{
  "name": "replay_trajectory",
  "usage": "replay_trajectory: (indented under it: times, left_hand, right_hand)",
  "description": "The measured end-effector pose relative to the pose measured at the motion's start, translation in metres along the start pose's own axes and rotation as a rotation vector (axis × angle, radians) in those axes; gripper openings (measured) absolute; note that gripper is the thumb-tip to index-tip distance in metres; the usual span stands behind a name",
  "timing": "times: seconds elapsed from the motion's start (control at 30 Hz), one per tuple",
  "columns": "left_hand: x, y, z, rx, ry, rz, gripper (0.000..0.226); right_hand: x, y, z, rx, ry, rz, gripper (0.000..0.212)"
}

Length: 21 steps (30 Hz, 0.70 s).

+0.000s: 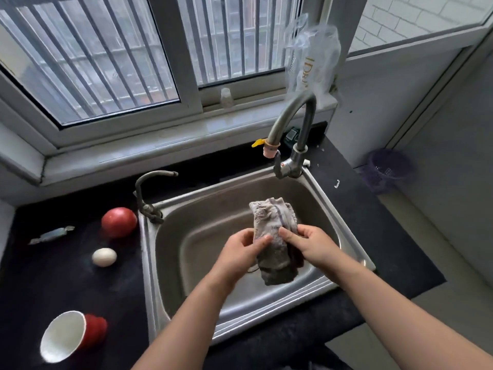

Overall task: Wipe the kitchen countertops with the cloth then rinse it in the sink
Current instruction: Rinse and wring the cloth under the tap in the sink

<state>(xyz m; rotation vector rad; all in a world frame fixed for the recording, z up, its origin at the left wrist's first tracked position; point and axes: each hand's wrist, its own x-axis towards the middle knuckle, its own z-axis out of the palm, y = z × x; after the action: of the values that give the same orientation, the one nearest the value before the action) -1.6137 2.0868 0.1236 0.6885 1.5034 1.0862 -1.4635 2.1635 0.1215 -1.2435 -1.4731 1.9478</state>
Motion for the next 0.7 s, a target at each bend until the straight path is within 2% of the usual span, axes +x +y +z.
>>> replay_trajectory:
  times: [0.1, 0.3, 0.37, 0.47, 0.7]
  left_hand:
    - [0.004, -0.012, 0.008, 0.027, 0.045, 0.057, 0.01]
    - [0.001, -0.009, 0.009, 0.053, 0.112, 0.195, 0.016]
    - [0.0, -0.003, 0.006, 0.017, 0.062, 0.184, 0.018]
    - [0.001, 0.008, -0.003, -0.031, -0.076, 0.145, 0.022]
    - [0.012, 0.024, -0.003, 0.012, -0.228, 0.161, 0.043]
  right_hand:
    - [-0.006, 0.01, 0.0, 0.04, 0.083, -0.003, 0.007]
    - [-0.008, 0.011, 0.011, 0.108, 0.216, 0.018, 0.009]
    - [-0.008, 0.006, 0.012, 0.199, 0.208, 0.066, 0.016]
    - [-0.01, -0.002, 0.007, 0.275, 0.09, 0.132, 0.02]
    - [-0.014, -0.008, -0.017, 0.249, 0.088, 0.02, 0.027]
